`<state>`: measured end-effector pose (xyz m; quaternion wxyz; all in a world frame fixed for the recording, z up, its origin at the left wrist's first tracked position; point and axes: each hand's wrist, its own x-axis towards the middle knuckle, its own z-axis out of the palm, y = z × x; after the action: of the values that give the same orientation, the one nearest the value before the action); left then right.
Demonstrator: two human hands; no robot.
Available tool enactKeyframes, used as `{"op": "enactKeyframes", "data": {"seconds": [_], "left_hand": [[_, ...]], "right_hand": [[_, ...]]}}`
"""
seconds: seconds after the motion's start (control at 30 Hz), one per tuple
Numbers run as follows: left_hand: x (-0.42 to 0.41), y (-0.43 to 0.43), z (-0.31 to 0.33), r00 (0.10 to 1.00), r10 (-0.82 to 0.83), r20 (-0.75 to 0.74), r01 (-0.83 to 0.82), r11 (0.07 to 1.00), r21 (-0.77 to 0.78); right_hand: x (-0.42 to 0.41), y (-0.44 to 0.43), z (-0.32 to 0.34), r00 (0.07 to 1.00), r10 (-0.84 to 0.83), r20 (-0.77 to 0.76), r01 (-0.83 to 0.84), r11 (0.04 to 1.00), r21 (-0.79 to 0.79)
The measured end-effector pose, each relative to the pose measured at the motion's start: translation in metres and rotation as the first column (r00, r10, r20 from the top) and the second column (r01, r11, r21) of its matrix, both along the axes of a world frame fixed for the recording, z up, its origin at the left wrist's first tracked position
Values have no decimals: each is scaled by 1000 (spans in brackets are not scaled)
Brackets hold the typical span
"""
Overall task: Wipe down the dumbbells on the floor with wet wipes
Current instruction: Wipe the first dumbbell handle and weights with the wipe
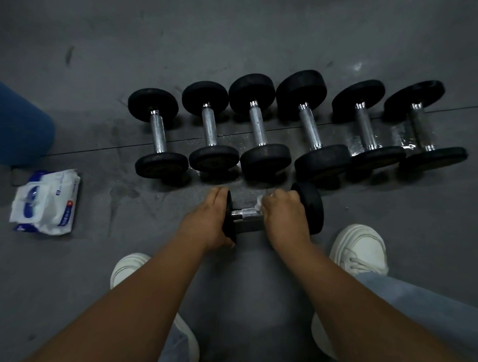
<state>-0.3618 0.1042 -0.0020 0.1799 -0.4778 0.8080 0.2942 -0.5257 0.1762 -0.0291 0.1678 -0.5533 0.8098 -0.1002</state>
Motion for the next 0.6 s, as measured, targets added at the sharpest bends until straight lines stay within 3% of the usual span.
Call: {"op": "enactKeyframes", "data": {"seconds": [0.07, 0.13, 0.3, 0.4, 0.5, 0.53, 0.6], "left_hand": [[1, 1, 0, 1000, 0, -5, 0, 1000, 0], [1, 1, -1, 1000, -3, -6, 3, 1000, 3], [1, 1, -3, 1000, -3, -7, 3, 1000, 3], [2, 1, -5, 1000, -2, -9, 2, 1000, 5], [1, 0, -6, 999, -2, -37, 2, 1000, -5], [1, 0, -6, 999, 0, -32, 0, 1000, -2], [2, 0, -6, 1000, 0, -2, 0, 1000, 15]], "right_hand": [[4, 4, -10, 997, -69, -17, 68, 996, -64], [17, 14, -15, 996, -77, -42, 77, 997, 3], [24, 30, -15, 965, 233, -120, -224, 971, 83], [21, 28, -7, 983, 71, -167, -44, 986, 162], [47, 25, -5, 949, 301, -93, -285, 946, 156], [46, 24, -5, 946, 309, -102, -292, 944, 154], [33, 21, -4, 977, 117, -177, -92, 985, 147]]}}
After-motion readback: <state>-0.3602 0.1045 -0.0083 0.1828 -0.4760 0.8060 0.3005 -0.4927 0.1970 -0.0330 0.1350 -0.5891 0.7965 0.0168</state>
